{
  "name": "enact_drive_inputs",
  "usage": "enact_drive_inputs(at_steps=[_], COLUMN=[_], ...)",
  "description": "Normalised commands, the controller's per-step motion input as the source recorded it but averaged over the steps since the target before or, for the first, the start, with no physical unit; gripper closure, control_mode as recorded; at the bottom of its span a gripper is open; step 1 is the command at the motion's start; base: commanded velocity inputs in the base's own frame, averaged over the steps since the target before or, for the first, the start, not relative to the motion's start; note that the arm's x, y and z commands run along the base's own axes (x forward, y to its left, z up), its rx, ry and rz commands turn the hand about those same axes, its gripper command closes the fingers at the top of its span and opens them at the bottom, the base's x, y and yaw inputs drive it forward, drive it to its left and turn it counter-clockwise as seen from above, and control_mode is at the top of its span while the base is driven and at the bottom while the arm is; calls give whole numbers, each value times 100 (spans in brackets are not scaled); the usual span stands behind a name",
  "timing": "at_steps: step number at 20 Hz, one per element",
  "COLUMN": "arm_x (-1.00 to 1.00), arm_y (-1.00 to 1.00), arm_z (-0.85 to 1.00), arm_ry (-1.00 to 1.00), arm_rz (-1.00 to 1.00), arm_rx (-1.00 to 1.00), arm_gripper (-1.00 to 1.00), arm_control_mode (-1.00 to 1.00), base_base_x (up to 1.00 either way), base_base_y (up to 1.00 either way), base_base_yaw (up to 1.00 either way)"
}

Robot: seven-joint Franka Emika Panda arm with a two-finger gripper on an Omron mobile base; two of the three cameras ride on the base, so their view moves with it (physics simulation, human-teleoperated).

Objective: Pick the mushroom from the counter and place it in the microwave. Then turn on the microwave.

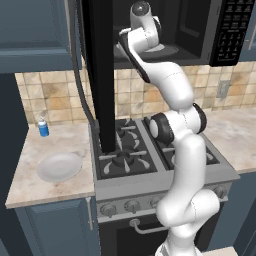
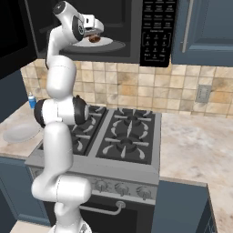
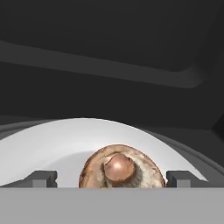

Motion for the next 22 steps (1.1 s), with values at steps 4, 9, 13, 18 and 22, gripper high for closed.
enact_drive_inputs(at_steps=[4, 9, 13, 18, 22], arm_x=[-20, -20, -18, -18, -18], arm_y=[-5, -5, -4, 0, 0], arm_z=[1, 0, 0, -1, -12], arm_ry=[-3, -2, -3, -7, -6], arm_rz=[0, 0, 0, 0, 0], arm_rx=[0, 0, 0, 0, 0], arm_gripper=[-100, -100, -100, -100, -100], arm_control_mode=[-100, -100, -100, -100, -100], base_base_x=[0, 0, 0, 0, 0], base_base_y=[0, 0, 0, 0, 0], base_base_yaw=[0, 0, 0, 0, 0])
